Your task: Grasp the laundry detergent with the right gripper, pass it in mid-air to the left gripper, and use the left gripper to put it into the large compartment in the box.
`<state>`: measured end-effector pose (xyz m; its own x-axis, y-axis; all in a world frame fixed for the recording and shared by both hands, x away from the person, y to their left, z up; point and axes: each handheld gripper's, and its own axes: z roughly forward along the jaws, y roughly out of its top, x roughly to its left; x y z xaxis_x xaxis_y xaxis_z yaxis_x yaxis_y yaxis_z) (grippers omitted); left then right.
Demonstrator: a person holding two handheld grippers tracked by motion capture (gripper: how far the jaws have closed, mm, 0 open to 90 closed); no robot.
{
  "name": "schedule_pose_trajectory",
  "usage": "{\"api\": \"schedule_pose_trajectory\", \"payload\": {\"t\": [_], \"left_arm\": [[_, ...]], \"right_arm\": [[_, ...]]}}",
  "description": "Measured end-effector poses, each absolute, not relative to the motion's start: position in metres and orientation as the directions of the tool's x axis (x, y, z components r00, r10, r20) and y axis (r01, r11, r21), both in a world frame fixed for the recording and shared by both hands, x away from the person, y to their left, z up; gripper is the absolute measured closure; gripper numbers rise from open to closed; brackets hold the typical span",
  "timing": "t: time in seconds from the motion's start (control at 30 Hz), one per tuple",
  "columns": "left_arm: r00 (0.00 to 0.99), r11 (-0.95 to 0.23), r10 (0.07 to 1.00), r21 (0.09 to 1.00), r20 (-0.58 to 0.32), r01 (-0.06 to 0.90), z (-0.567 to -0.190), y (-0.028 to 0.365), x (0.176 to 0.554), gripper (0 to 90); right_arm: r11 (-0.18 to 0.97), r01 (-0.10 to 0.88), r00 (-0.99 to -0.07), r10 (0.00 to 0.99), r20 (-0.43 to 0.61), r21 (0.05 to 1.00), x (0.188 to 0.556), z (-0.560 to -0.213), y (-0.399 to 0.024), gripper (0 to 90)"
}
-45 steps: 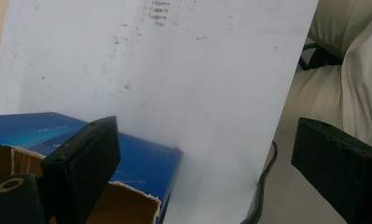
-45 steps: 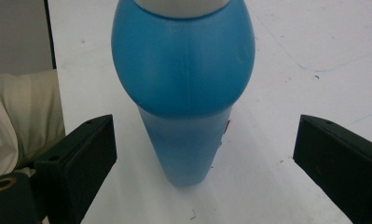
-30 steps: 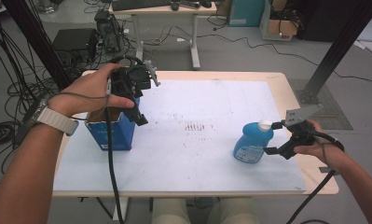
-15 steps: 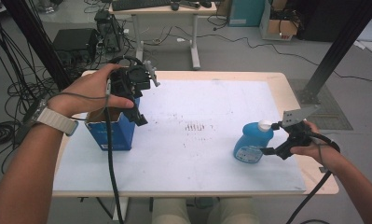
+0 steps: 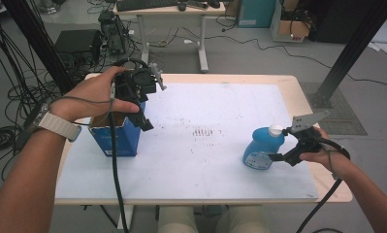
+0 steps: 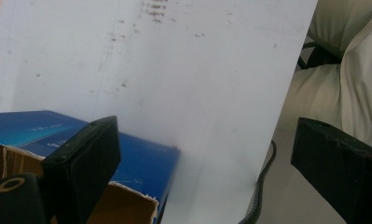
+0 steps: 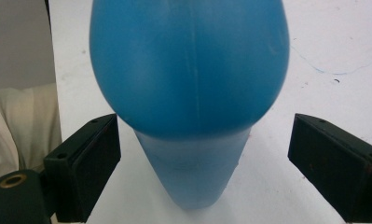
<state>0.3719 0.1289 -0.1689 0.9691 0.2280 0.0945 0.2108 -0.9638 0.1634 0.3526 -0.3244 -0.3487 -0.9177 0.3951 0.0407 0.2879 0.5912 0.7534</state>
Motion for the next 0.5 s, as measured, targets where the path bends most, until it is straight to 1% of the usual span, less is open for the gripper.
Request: {"api": "schedule_pose_trajectory", "payload": {"t": [0.5], "left_arm": [[0.968,-0.962,0.23,0.171,0.099,0.211,-0.1689,0.1289,0.3721,8.8]], "right_arm": [[0.577,0.285,-0.915,0.401,0.038,0.765,0.3526,-0.3535,-0.3222,9.4]]}}
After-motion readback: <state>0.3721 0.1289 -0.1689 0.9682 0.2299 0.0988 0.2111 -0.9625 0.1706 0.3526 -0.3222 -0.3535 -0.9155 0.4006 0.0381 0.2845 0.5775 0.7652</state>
